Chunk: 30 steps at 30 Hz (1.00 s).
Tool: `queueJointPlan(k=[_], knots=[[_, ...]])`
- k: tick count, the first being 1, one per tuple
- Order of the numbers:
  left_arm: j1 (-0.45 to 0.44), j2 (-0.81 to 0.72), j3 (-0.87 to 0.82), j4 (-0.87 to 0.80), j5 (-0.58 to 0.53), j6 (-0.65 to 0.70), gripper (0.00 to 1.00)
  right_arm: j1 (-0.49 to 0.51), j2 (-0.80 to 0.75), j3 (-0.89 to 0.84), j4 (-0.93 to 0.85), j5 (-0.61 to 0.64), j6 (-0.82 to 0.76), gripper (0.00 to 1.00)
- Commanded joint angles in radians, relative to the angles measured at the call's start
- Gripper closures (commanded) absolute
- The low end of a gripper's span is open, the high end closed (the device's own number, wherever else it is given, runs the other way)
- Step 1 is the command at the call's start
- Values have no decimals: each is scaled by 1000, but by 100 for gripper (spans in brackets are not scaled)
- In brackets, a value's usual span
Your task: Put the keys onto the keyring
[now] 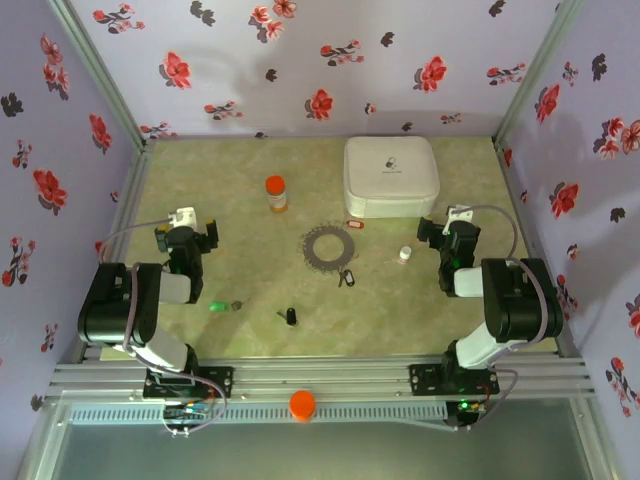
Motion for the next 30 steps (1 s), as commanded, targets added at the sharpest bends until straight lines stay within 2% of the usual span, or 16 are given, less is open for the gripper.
queueJointPlan(k=[1, 30], knots=[[10, -9, 17, 3, 9, -14, 0, -6, -5, 17, 3, -5, 13, 1], [15, -10, 18, 1, -5, -24, 0, -13, -3, 19, 3, -19, 20, 1]])
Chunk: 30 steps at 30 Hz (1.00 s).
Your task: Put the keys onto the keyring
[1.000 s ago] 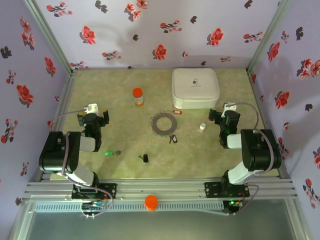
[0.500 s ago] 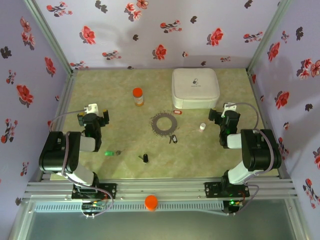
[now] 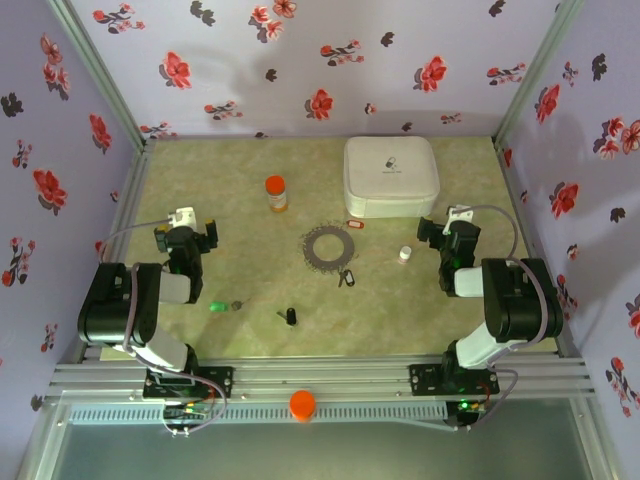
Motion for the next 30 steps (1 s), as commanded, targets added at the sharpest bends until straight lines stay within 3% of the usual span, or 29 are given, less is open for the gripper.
queueJointPlan(k=[1, 5, 10, 14, 18, 23, 30], knots=[[12, -10, 18, 0, -6, -20, 0, -8, -4, 17, 5, -11, 15, 1], [12, -29, 10, 0, -49, -47, 0, -8, -30, 10, 4, 42, 30, 1], [-37, -38, -48, 133, -61, 21, 0, 10, -271, 56, -256, 30, 5, 1], [-51, -65, -85, 157, -95, 43, 0, 13, -426, 107, -410, 49, 94, 1], [-52, -316, 61, -277, -141, 20, 0, 27, -472, 171, -570, 12, 145, 1], [-43, -454, 157, -514, -134, -9, 0, 62, -470, 257, -726, -68, 194, 2], [-78, -558, 249, -886, -9, -260, 0, 167, -399, 435, -982, -264, 204, 12]])
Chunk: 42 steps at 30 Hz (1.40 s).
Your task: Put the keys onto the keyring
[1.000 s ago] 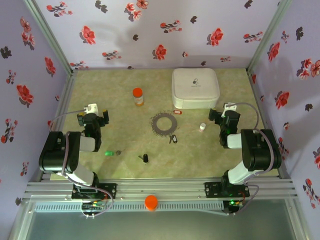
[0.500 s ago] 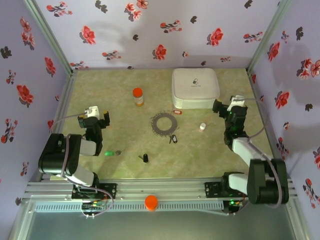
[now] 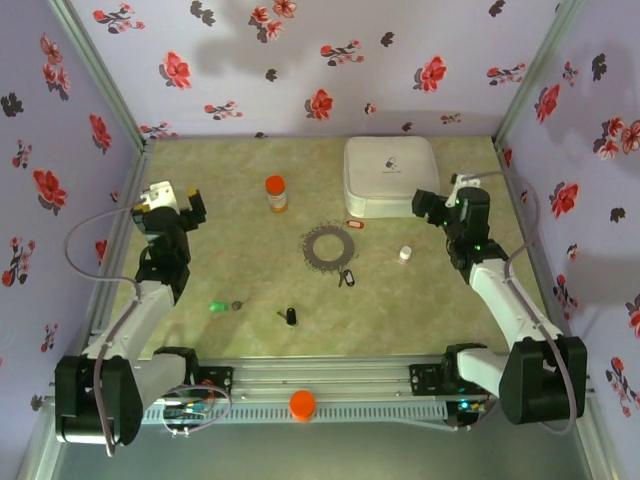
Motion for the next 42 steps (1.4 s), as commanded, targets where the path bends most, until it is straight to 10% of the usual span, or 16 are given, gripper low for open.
queueJointPlan(k=[1, 12, 20, 32, 42], knots=[[-36, -37, 53, -285, 70, -142, 1, 79, 41, 79, -168, -116, 11, 12], [-159, -92, 105, -567, 230, -328, 9, 363, 285, 275, -352, -174, -2, 21], [-353, -40, 73, -553, 235, -493, 13, 469, 515, 424, -406, -194, 25, 47], [-499, 98, 49, -447, 222, -617, 15, 492, 753, 574, -440, -91, 79, 75], [-523, 161, 46, -381, 222, -622, 15, 557, 784, 566, -497, -113, 83, 74]])
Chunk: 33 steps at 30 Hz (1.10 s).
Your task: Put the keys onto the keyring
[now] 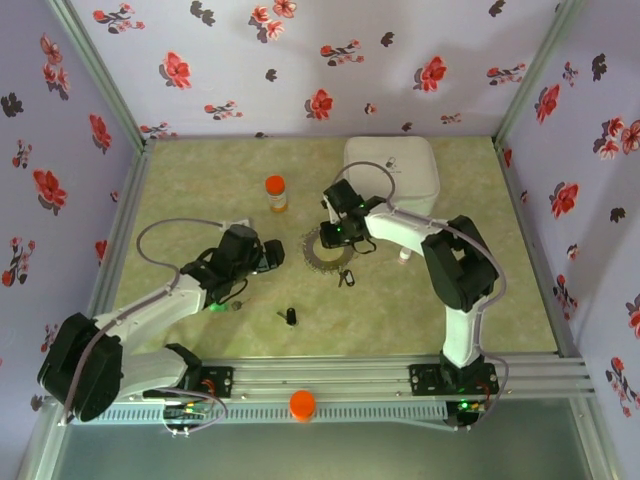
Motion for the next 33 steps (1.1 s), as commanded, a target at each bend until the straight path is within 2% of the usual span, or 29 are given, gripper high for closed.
queueJointPlan(k=[1, 7, 14, 27, 33], knots=[[-5, 10, -9, 38, -3, -23, 15, 23, -5, -2, -47, -8, 27, 74], [-5, 16, -31, 72, -2, -34, 15, 54, -76, -61, -58, -18, 86, 74], [-5, 15, -38, 81, -2, -31, 15, 104, -100, -84, -69, 8, 232, 78], [-5, -35, -74, 98, -23, -47, 15, 139, -80, -50, -164, 101, 297, 76], [-5, -45, -83, 94, -28, -41, 15, 140, -65, -53, -156, 69, 291, 76]])
